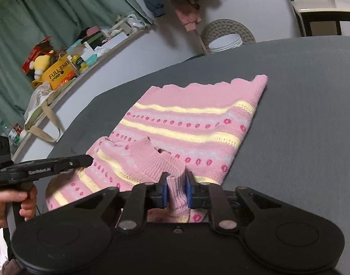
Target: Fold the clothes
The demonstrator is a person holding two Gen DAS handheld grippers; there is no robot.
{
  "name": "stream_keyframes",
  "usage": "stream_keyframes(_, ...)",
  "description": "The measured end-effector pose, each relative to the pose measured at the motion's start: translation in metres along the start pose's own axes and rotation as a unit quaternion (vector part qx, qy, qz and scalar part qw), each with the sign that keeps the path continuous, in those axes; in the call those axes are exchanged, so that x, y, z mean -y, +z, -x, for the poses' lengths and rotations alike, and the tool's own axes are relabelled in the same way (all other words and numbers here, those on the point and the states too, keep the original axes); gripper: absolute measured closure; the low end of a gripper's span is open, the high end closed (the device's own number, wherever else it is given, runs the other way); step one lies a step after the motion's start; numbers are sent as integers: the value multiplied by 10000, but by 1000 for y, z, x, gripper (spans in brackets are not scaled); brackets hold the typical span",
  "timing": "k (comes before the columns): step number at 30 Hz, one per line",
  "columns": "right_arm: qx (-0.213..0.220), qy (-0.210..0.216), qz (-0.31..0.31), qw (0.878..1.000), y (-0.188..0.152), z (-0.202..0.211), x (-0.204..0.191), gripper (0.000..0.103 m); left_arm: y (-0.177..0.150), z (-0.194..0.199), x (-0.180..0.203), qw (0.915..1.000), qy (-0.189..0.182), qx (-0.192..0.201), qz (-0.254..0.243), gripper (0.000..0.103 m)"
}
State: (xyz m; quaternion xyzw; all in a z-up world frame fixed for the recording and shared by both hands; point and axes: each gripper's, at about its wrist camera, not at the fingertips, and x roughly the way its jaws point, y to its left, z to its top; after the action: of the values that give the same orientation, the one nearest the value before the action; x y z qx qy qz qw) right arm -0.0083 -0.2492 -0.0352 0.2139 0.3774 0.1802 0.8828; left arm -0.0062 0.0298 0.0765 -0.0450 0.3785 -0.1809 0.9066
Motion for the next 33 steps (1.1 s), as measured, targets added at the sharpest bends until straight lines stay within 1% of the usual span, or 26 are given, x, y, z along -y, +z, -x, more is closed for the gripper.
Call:
stream_keyframes(2,76,-54,159,9998,2,4,-5,80,3,5,-1,10000,-47,59,31,88)
stream_keyframes(3,151,-112,316,9993,2,7,-9,77,3,8,0,9999,-25,107,-73,77)
stream_keyframes(4,227,-171,474,9985,2,10,-14,72,3,14,2,9994,37,193,-269,56)
stream_keyframes(5,310,-236,731,9966,0,15,-21,70,2,21,6,9978,142,329,-556,43)
stream_keyframes(6,394,-300,994,9938,-2,20,-29,66,1,30,11,9946,281,491,-871,23)
stream_keyframes(7,478,-364,1255,9903,-3,25,-37,63,-1,39,16,9899,415,652,-1185,18)
stream_keyframes(8,561,-428,1516,9859,-5,30,-45,59,-4,47,21,9841,497,805,-1505,18)
stream_keyframes(9,572,-349,1782,9817,-9,36,-54,59,-7,55,25,9774,506,896,-1845,17)
stream_keyframes(11,582,-172,2311,9710,-18,48,-72,58,-16,70,34,9630,287,895,-2524,17)
stream_keyframes(12,506,83,2488,9672,-24,53,-80,58,-21,77,39,9538,169,890,-2865,17)
stream_keyframes(15,31,590,2612,9635,-37,48,-96,58,-42,92,59,9165,-304,740,-3919,17)
stream_keyframes(16,-152,557,2646,9626,-40,41,-99,58,-51,94,66,9026,-442,631,-4234,17)
stream_keyframes(17,-352,424,2700,9613,-43,34,-100,58,-59,94,74,8880,-568,516,-4534,17)
stream_keyframes(19,-717,192,2708,9598,-45,23,-98,56,-74,89,83,8665,-594,215,-4951,17)
stream_keyframes(21,-1036,13,2600,9600,-45,18,-90,53,-89,83,91,8427,-608,-93,-5349,17)
stream_keyframes(22,-1051,52,2517,9621,-43,21,-86,52,-94,77,91,8336,-515,-283,-5492,17)
stream_keyframes(23,-1079,40,2416,9644,-39,25,-82,49,-98,76,89,8281,-448,-337,-5577,17)
stream_keyframes(25,-1003,-209,2321,9673,-34,33,-77,48,-100,78,85,8226,-385,-331,-5664,17)
stream_keyframes(27,-835,-407,2444,9652,-30,41,-78,48,-100,82,84,8174,-309,-289,-5746,17)
stream_keyframes(28,-740,-348,2597,9622,-30,45,-83,47,-99,84,85,8143,-258,-250,-5794,17)
stream_keyframes(29,-651,-240,2830,9566,-34,48,-91,46,-100,87,87,8050,-131,-186,-5928,17)
stream_keyframes(30,-562,-130,3066,9501,-39,51,-100,39,-102,88,89,7918,26,-136,-6106,17)
stream_keyframes(31,-477,-47,3419,9385,-46,53,-110,33,-105,88,91,7738,203,-130,-6330,17)
stream_keyframes(32,-403,-6,3864,9215,-58,52,-125,25,-109,88,94,7556,357,-182,-6538,17)
stream_keyframes(33,-338,-18,4179,9079,-69,52,-137,24,-113,87,97,7360,487,-223,-6749,17)
